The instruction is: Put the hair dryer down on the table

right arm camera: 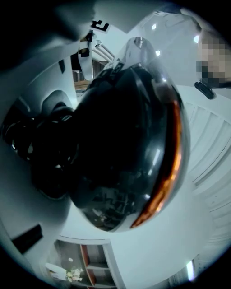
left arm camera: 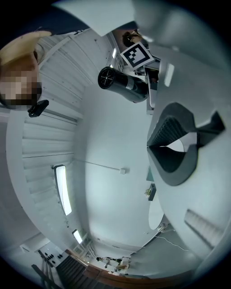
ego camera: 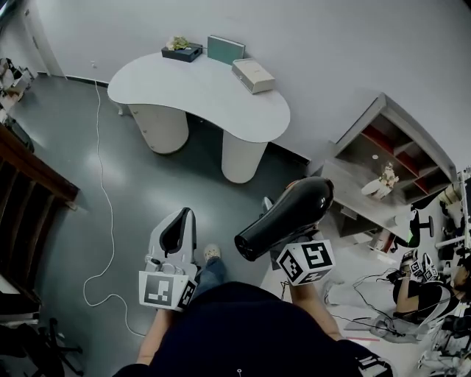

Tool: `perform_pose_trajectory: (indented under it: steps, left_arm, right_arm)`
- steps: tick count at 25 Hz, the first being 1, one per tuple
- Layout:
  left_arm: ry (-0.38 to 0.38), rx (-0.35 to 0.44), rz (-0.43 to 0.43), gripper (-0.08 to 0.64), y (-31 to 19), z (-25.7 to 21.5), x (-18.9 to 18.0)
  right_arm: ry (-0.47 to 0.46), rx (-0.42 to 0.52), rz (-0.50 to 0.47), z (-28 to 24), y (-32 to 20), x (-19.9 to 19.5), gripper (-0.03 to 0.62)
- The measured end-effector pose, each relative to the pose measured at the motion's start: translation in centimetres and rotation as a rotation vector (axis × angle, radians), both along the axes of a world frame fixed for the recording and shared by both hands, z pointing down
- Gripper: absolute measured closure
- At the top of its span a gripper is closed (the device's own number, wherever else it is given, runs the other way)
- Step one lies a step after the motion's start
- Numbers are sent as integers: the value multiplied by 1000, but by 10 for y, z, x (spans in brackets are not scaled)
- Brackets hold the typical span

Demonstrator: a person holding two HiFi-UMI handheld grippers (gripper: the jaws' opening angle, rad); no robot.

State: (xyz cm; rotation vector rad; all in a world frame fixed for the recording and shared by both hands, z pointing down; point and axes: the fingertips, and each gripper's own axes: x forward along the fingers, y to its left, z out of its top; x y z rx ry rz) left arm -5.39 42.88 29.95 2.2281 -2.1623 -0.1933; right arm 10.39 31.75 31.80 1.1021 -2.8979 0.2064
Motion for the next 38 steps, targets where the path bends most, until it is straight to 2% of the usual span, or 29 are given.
perform_pose_trajectory:
  steps: [10, 20, 38]
  left_arm:
    - [7, -27, 84, 551, -87, 8, -68]
    - [19, -33, 212, 551, -133, 16, -65]
    - [13, -3, 273, 551, -192, 11, -72]
  right_arm:
    - [23, -43, 106, 13, -74, -44, 373]
    - [49, -79, 231, 23, -102, -26, 373]
    - [12, -20, 231, 2, -156, -45, 373]
